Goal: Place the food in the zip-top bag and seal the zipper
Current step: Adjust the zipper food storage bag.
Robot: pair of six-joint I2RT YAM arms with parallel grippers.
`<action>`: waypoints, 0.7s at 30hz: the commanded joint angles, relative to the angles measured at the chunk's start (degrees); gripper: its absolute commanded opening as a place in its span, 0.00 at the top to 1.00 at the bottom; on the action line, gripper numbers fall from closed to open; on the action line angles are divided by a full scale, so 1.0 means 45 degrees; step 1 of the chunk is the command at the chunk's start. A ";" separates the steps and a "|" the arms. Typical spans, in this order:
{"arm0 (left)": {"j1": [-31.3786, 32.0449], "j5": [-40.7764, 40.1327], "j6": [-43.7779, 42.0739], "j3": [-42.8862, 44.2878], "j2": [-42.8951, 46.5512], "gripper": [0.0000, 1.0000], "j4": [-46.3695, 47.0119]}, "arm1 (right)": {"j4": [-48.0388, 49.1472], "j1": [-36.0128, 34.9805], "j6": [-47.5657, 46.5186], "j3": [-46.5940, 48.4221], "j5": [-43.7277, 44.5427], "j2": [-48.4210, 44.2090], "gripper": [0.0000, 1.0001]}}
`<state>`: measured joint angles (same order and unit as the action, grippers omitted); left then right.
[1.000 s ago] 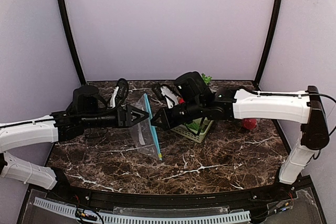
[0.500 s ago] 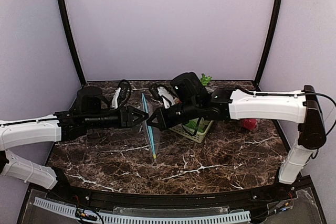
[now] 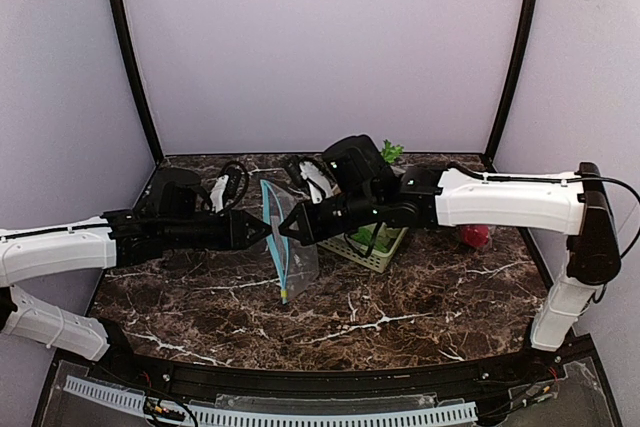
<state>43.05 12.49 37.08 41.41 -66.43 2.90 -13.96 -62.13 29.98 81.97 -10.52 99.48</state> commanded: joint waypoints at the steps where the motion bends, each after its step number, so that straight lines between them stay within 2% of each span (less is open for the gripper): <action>1: 0.0078 -0.0352 -0.0132 0.0377 0.0195 0.78 -0.0864 | -0.0540 -0.0125 0.0432 0.0543 0.0851 0.0241 1.00; 5: 0.0080 0.0281 0.0098 0.0305 0.0262 0.88 -0.0244 | -0.0916 -0.0128 0.0569 0.0845 0.1234 0.0332 1.00; 9: 0.0081 -0.0163 -0.0340 0.0686 0.0616 0.99 -0.1103 | -0.1351 -0.0139 0.0628 0.1090 0.1673 0.0354 1.00; 17: 0.0069 -0.2214 -0.2046 0.2328 0.1476 0.99 -0.4811 | -0.3485 0.0069 0.1014 0.1855 0.3829 0.0213 1.00; 21: 0.0053 -0.2612 -0.2831 0.3362 0.1457 0.99 -0.6260 | -0.3561 0.0709 0.1532 0.1416 0.3723 -0.0040 1.00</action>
<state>43.09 4.89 29.89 52.58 -60.82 -15.27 -26.68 -61.36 34.15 89.01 3.27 100.60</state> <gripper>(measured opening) 0.008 0.005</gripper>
